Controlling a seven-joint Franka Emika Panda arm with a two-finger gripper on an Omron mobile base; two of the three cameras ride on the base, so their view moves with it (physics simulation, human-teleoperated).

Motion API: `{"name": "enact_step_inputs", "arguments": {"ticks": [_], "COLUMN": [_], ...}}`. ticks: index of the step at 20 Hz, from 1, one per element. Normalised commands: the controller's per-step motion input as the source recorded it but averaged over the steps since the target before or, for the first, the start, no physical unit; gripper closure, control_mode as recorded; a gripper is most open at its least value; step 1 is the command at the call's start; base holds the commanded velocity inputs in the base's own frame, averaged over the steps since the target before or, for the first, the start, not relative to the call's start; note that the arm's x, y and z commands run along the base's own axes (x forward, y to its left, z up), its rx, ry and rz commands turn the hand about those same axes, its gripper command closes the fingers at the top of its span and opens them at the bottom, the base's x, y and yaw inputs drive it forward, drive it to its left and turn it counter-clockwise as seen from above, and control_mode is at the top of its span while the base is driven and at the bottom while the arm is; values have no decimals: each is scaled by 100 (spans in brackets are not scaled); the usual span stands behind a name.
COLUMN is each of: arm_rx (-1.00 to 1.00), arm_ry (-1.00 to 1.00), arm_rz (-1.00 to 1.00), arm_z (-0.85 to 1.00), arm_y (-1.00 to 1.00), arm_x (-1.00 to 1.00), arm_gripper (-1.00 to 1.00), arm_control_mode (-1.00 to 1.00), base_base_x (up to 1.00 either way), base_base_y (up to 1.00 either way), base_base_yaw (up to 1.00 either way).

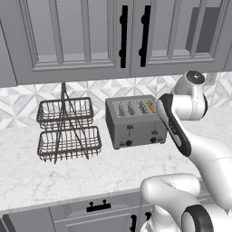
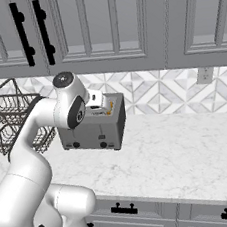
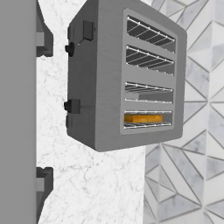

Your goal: Start the toaster. Once the lever pops up, take the bread to the plate on the dining counter.

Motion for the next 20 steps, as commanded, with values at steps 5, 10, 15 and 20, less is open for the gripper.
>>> {"name": "enact_step_inputs", "arguments": {"ticks": [5,10,15,20], "arm_rx": [0,0,0,0], "arm_ry": [0,0,0,0], "arm_rz": [0,0,0,0], "arm_z": [0,0,0,0], "arm_y": [0,0,0,0], "arm_x": [0,0,0,0], "arm_gripper": [-100,-100,-100,-100], "arm_control_mode": [-100,-100,-100,-100], "base_base_x": [0,0,0,0], "base_base_y": [0,0,0,0], "base_base_yaw": [0,0,0,0]}}
